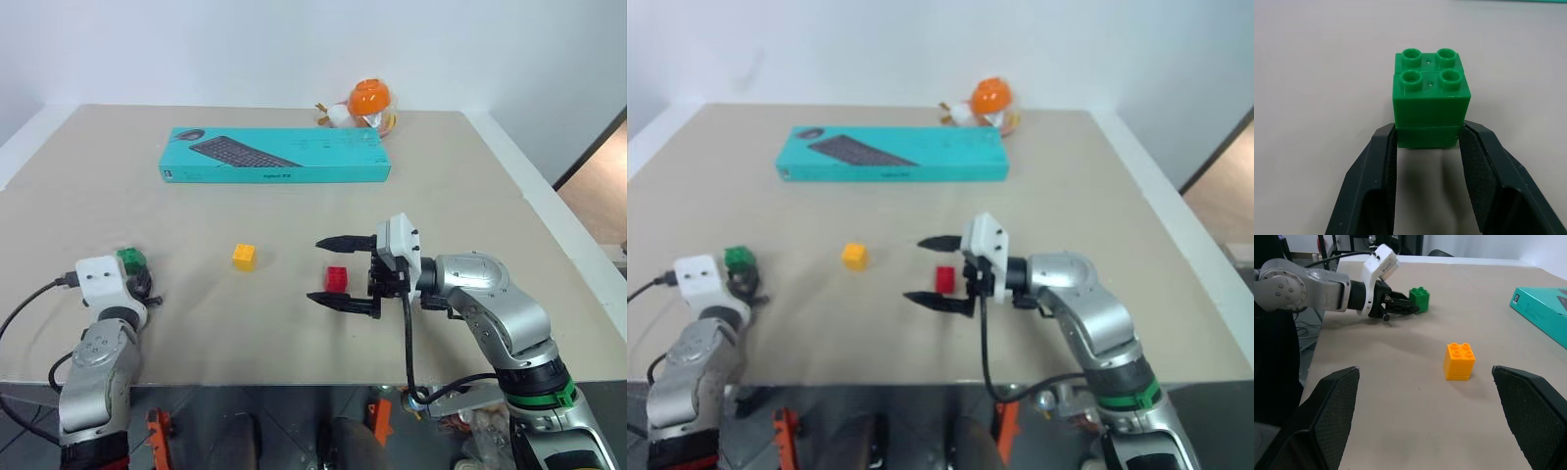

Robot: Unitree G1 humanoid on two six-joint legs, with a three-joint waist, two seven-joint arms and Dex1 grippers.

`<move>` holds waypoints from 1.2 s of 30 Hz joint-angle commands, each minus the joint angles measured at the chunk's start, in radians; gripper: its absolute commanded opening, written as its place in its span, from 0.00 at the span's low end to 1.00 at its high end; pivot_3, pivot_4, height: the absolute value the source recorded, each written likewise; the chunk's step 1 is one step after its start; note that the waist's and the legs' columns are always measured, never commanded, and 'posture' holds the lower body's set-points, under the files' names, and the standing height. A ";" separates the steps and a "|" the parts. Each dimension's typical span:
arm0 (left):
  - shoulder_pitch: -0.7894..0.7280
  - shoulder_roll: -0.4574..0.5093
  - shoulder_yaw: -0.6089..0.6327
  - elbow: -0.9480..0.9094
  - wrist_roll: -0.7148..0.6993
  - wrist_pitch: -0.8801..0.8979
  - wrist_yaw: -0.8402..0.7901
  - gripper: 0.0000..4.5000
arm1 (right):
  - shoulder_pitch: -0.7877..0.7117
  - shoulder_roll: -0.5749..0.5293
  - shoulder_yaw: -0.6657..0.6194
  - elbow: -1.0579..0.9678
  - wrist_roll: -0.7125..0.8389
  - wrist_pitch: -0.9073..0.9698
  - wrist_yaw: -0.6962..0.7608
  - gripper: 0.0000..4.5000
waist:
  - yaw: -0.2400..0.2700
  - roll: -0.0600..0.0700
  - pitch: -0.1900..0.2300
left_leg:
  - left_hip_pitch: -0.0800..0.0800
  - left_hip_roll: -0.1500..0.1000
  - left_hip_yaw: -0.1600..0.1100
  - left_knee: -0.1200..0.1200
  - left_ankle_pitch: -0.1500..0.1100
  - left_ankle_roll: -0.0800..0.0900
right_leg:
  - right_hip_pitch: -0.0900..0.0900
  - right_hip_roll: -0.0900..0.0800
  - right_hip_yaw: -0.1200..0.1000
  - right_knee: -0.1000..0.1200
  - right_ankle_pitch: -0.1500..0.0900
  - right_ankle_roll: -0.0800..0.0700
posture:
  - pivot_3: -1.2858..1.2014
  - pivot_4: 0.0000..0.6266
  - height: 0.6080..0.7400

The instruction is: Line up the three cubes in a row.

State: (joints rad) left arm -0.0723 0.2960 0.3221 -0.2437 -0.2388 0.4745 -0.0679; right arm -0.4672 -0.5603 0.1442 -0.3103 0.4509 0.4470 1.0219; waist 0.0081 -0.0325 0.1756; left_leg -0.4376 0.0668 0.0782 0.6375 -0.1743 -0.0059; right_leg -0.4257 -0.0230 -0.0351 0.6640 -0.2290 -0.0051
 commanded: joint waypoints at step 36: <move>-0.310 0.436 -0.310 0.003 -0.323 0.055 -0.990 0.37 | 0.112 -0.112 -0.137 -0.119 0.040 0.011 -0.067 1.00 | 0.000 -0.001 0.001 | -0.001 -0.001 0.001 -0.002 -0.001 -0.002 | -0.001 0.000 0.000 0.000 -0.002 0.004 | 0.52 0.24 1.00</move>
State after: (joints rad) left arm -0.3613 0.7211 0.0258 -0.2144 -0.5535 0.5237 -1.0328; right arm -0.3571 -0.6581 0.0488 -0.3832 0.4714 0.4607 0.9578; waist 0.0082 -0.0336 0.1767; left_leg -0.4381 0.0660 0.0788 0.6351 -0.1757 -0.0080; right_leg -0.4269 -0.0227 -0.0354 0.6639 -0.2315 -0.0009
